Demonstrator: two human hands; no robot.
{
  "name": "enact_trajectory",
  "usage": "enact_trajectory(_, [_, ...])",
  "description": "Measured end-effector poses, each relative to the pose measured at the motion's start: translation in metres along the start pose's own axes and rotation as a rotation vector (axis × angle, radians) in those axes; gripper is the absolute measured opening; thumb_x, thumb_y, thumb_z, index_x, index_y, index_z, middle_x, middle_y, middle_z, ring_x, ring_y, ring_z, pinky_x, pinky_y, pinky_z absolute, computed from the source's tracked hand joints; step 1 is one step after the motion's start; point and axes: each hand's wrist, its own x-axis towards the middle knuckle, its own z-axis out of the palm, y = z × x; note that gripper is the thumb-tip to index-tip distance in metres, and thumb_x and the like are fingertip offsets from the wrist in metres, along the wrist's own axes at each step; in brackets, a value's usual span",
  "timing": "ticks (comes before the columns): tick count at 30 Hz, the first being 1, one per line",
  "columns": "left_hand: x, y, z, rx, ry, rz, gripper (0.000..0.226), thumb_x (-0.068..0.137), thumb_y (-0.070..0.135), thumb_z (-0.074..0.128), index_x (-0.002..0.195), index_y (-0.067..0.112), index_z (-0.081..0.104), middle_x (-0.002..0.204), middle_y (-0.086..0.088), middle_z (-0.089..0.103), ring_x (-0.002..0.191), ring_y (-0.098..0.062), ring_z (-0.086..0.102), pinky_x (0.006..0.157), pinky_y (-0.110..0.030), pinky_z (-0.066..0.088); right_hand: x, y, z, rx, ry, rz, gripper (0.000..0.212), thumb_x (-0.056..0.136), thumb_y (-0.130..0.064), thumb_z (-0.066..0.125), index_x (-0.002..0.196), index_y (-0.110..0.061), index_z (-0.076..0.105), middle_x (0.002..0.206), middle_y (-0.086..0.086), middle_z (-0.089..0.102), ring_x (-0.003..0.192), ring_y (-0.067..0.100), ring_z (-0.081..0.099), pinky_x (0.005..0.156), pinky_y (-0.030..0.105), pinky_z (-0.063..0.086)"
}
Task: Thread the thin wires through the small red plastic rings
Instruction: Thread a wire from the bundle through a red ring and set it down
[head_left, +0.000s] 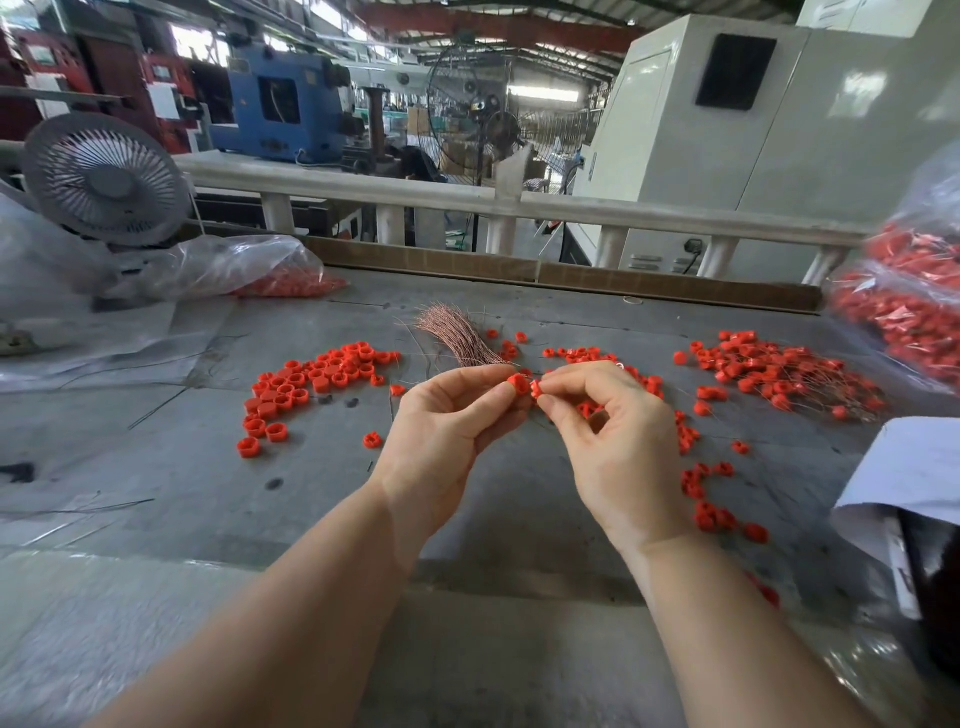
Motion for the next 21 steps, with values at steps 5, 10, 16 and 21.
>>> enact_trajectory(5, [0.0003,-0.0002,0.0001,0.045,-0.009,0.030,0.016,0.083,-0.007,0.055,0.084,0.004,0.066,0.072,-0.004,0.072,0.068,-0.010,0.068,0.063,-0.016,0.053,0.0004,-0.0005,0.0008,-0.013,0.016,-0.019,0.005,0.077,-0.004,0.066,0.077,-0.008,0.069,0.080,-0.004,0.064,0.079,0.007,0.059,0.070,0.020,0.048])
enact_trajectory(10, [-0.0004,-0.0006,-0.0001,0.111,-0.023,0.055,0.015,0.082,-0.007,0.057,0.085,0.005,0.067,0.075,-0.004,0.072,0.071,-0.011,0.068,0.066,-0.018,0.055,0.0004,0.0003,0.0012,-0.011,0.018,-0.041,0.005,0.078,-0.005,0.066,0.078,-0.009,0.069,0.081,-0.004,0.064,0.079,0.008,0.059,0.070,0.021,0.049])
enact_trajectory(16, [-0.0006,-0.0009,0.0008,0.170,-0.031,0.080,0.016,0.081,-0.006,0.059,0.083,0.008,0.068,0.075,-0.003,0.073,0.072,-0.012,0.068,0.069,-0.020,0.056,0.0000,0.0003,0.0017,-0.028,0.006,-0.051,0.006,0.077,-0.004,0.067,0.077,-0.009,0.069,0.081,-0.005,0.063,0.079,0.007,0.059,0.069,0.016,0.047])
enact_trajectory(21, [-0.0009,-0.0011,0.0003,0.203,-0.036,0.102,0.018,0.082,-0.007,0.059,0.082,0.009,0.068,0.074,-0.002,0.073,0.071,-0.011,0.068,0.068,-0.019,0.055,-0.0005,-0.0009,0.0015,-0.047,0.000,-0.055,0.007,0.077,-0.001,0.068,0.077,-0.008,0.069,0.080,-0.003,0.064,0.078,0.008,0.058,0.068,0.018,0.048])
